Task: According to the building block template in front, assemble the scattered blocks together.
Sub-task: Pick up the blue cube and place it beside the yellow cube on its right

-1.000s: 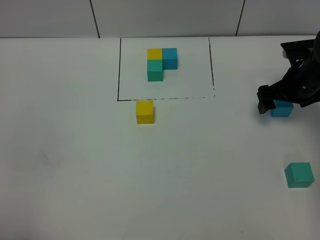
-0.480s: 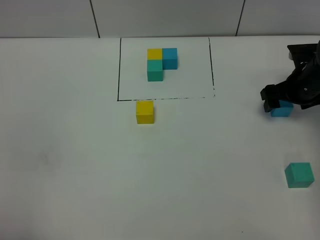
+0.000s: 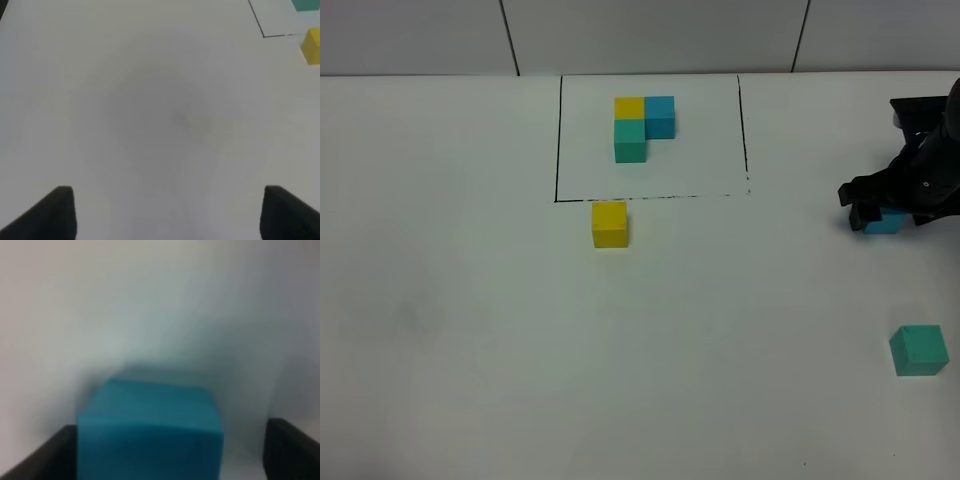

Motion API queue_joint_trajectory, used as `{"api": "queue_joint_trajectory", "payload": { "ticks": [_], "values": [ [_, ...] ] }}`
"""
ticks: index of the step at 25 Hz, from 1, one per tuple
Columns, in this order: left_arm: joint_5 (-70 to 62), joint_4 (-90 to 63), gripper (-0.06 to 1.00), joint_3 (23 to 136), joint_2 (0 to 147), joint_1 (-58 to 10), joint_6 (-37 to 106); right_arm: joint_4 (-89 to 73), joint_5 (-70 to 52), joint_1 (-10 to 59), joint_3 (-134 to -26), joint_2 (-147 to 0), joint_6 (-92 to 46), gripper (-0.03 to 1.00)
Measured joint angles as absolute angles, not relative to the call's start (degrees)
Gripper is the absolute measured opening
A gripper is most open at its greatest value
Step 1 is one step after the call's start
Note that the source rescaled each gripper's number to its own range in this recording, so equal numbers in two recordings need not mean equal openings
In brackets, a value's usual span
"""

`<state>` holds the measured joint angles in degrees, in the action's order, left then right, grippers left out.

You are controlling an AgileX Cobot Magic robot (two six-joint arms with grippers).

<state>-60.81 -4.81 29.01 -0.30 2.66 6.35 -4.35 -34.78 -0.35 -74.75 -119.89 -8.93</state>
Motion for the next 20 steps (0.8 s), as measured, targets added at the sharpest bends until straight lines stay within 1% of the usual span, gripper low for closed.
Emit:
{"api": "queue_joint_trajectory", "payload": {
  "ticks": [1,3,4,5,6,9,12,16,18,20],
  "values": [
    [-60.8,-4.8,0.7,29.0,-0.3,2.7,6.3,-4.3,-34.7,-0.4,-75.0,-120.0,-8.7,0.59],
    [-60.8,-4.8,0.7,29.0,-0.3,2.7,6.3,-4.2,-35.0,-0.4,-75.3,-120.1,-7.6,0.5],
    [-60.8,-4.8,0.7,29.0,-0.3,2.7,6.3,-4.1,-35.3,-0.4,-75.3,-120.1,-6.9,0.41],
    [-60.8,-4.8,0.7,29.0,-0.3,2.7,6.3,-3.7,-35.7,-0.4,-75.3,-120.1,-6.6,0.29],
    [-60.8,-4.8,0.7,29.0,-0.3,2.7,6.3,-3.4,-36.0,-0.4,-75.4,-120.1,-6.3,0.21],
    [-60.8,-4.8,0.7,29.0,-0.3,2.7,6.3,-2.6,-37.4,-0.1,-75.4,-119.9,-6.2,0.22],
    [-60.8,-4.8,0.7,29.0,-0.3,2.7,6.3,0.0,-41.0,2.7,-76.5,-118.0,-11.1,0.22],
    [-60.8,-4.8,0.7,29.0,-0.3,2.7,6.3,2.6,-49.4,12.1,-82.4,-115.7,-28.8,0.22],
    [-60.8,-4.8,0.7,29.0,-0.3,2.7,6.3,2.5,-54.0,17.4,-85.3,-116.1,-40.3,0.22],
    [-60.8,-4.8,0.7,29.0,-0.3,2.7,6.3,2.4,-57.9,21.7,-88.8,-117.8,-48.0,0.22]
  ]
}}
